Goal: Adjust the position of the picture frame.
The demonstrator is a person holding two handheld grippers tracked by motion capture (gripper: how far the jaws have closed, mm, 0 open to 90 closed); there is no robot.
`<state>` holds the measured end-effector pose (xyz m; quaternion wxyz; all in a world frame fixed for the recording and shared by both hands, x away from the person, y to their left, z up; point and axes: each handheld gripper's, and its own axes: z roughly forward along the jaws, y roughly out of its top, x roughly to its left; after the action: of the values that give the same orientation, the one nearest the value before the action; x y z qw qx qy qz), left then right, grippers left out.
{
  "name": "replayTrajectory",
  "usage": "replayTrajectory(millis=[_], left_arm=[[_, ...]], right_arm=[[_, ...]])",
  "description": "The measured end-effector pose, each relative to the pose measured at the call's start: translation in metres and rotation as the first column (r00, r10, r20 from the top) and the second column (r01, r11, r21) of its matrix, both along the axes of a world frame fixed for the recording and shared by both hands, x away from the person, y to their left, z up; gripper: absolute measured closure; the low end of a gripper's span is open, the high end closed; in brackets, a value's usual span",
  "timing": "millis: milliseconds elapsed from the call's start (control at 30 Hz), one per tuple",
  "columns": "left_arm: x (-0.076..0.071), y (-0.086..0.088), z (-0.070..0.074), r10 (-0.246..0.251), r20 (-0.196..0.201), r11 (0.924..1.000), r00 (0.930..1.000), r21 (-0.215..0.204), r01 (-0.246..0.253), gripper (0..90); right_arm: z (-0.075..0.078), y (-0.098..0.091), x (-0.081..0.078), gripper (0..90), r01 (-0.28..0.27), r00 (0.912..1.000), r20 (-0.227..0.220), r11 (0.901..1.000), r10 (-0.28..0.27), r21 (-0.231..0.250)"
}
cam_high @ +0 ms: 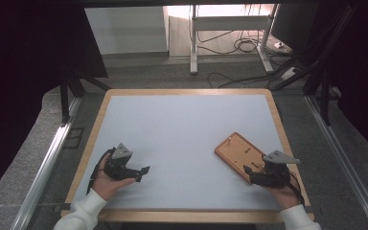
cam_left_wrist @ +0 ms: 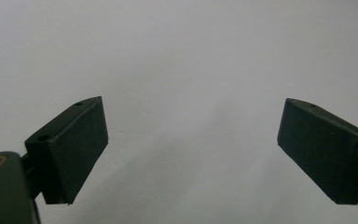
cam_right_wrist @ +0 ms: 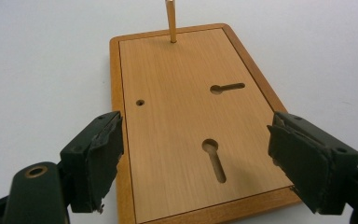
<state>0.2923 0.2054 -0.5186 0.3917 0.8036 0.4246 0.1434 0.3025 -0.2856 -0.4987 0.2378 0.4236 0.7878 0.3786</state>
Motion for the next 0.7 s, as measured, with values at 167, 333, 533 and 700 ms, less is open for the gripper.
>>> replayTrajectory(millis=[167, 333, 533, 700], left_arm=[[-0.0014, -0.0021, -0.0038, 0.016, -0.001, 0.9999, 0.9999, 0.003, -0.016, 10.2], [-0.002, -0.0024, -0.0037, 0.03, 0.016, 0.9996, 0.9994, 0.003, -0.03, 12.3], [-0.0038, 0.0017, -0.0009, 0.043, 0.021, 0.9991, 0.9989, 0.005, -0.043, 12.7], [-0.0083, 0.0035, 0.0011, 0.036, 0.026, 0.9992, 0.999, 0.015, -0.036, 14.0]], right_arm=[[-0.0003, -0.0028, 0.0045, 18.4, -0.008, 0.9999, -0.01, 1.0, 0.008, -0.004], [-0.0024, -0.0071, 0.0056, 19.6, -0.004, 0.9997, -0.025, 0.9999, 0.003, -0.012], [-0.0023, -0.0093, 0.0052, 20.4, 0.004, 0.999, -0.044, 1.0, -0.004, -0.007], [-0.0016, -0.0025, 0.0059, 20.3, -0.007, 0.9983, -0.058, 0.9998, 0.006, -0.018]])
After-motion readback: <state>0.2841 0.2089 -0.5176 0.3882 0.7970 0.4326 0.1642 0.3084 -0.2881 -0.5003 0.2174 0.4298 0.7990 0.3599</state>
